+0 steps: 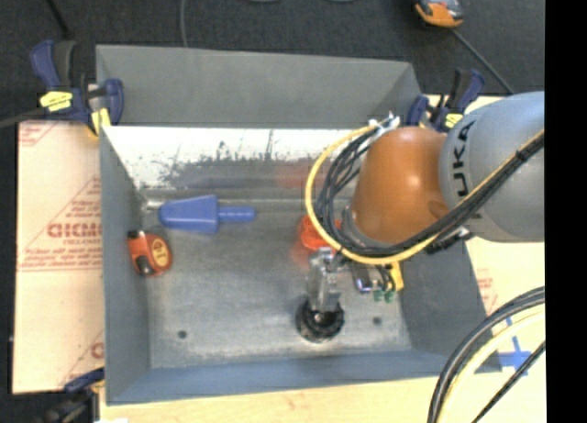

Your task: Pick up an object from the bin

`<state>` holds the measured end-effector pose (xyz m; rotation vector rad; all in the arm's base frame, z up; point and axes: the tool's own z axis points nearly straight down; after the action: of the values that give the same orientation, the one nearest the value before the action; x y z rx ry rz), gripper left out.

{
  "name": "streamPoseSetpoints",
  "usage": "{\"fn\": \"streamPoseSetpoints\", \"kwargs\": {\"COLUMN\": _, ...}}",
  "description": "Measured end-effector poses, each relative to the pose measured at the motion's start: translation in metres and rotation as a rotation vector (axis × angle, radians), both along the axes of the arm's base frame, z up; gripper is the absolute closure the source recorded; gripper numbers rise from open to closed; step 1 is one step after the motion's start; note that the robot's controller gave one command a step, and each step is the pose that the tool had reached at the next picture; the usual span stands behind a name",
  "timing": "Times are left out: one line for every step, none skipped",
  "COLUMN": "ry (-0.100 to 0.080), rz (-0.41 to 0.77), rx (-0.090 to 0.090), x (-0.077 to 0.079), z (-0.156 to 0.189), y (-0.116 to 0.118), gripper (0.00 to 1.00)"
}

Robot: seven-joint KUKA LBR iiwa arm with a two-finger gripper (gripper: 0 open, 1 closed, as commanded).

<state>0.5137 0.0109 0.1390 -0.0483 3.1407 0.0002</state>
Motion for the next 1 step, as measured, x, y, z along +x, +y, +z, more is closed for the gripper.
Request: {"fn": "streamPoseSetpoints", "kwargs": {"ry": -0.003, "rz": -0.175, "rx": 0.0, "x": 0.0268, "z": 0.0179, "y": -0.0196, "gripper": 0.0}}
